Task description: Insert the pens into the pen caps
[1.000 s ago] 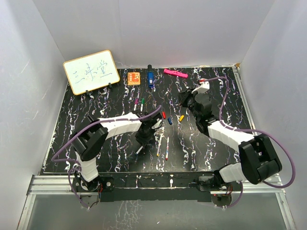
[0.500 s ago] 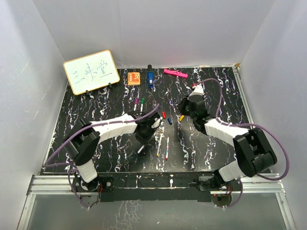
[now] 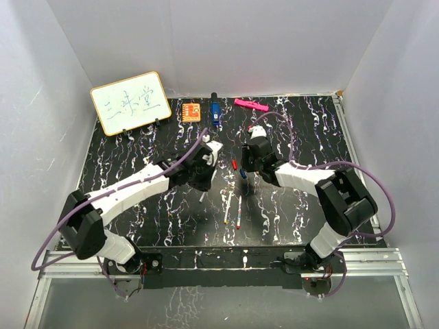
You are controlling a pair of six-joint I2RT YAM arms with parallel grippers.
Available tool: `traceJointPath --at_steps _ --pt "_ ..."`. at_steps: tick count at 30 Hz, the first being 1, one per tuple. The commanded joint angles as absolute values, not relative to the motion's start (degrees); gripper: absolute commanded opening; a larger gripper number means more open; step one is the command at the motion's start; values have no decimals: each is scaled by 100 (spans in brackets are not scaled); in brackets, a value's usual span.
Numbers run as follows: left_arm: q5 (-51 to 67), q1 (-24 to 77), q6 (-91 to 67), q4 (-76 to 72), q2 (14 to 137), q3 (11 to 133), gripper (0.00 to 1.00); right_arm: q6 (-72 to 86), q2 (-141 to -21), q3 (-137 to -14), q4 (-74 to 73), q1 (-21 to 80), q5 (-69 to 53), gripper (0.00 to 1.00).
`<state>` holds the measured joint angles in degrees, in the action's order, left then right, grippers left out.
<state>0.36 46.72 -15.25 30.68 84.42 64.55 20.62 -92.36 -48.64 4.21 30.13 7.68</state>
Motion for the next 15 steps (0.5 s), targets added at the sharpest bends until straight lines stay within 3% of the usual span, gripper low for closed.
traceJointPath --at_steps 1,9,15 --pt "-96 4502 -1773 2729 7902 6136 0 1811 -9413 -5245 333 3236 971 22" --pt "-33 4296 -1916 2345 7380 5747 0 1796 -9713 -5451 107 3306 1140 41" --pt "97 4197 -1975 1953 7102 5520 0 1782 -9926 -5585 -36 3333 1150 40"
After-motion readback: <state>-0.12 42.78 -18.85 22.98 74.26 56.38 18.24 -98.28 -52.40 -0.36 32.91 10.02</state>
